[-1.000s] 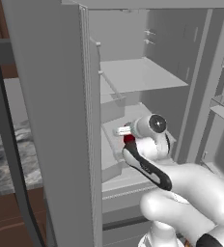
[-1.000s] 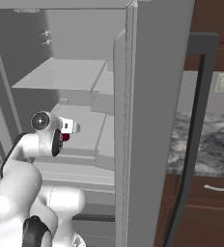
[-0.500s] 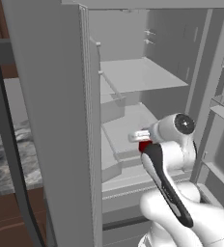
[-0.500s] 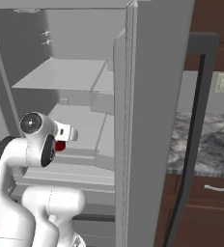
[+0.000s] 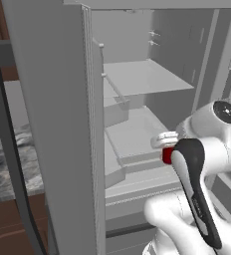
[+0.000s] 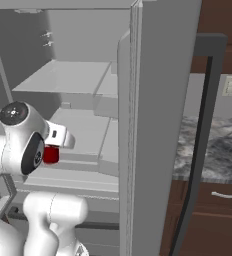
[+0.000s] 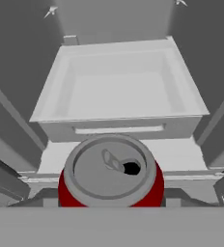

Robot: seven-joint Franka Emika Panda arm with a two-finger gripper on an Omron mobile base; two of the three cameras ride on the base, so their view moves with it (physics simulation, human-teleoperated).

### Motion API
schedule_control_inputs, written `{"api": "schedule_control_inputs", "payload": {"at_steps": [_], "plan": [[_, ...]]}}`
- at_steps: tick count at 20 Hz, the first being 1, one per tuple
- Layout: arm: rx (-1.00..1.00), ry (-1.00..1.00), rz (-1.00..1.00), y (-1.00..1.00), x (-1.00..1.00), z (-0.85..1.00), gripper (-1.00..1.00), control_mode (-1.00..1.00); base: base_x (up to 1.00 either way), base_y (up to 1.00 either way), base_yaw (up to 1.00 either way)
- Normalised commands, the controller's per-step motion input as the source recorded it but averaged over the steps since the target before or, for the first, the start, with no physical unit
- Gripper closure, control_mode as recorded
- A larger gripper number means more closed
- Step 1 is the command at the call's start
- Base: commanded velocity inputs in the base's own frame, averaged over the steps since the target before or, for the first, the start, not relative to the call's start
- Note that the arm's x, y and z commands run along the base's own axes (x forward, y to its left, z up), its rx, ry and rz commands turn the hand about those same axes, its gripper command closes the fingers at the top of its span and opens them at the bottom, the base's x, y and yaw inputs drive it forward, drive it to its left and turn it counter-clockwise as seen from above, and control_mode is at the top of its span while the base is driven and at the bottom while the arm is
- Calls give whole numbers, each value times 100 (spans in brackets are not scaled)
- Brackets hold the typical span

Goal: Open the fridge, grab two sodas, and place both sodas inside the bowl with ice on the dining counter.

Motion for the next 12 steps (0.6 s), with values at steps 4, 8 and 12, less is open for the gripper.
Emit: {"api": "schedule_control_inputs", "payload": {"at_steps": [4,8,12], "plan": [[0,0,0,0,-71,-38,100,-100,0,0,0],[0,-2,0,0,-89,-32,100,-100,0,0,0],[-3,0,0,0,-53,-24,100,100,-16,0,0]]}}
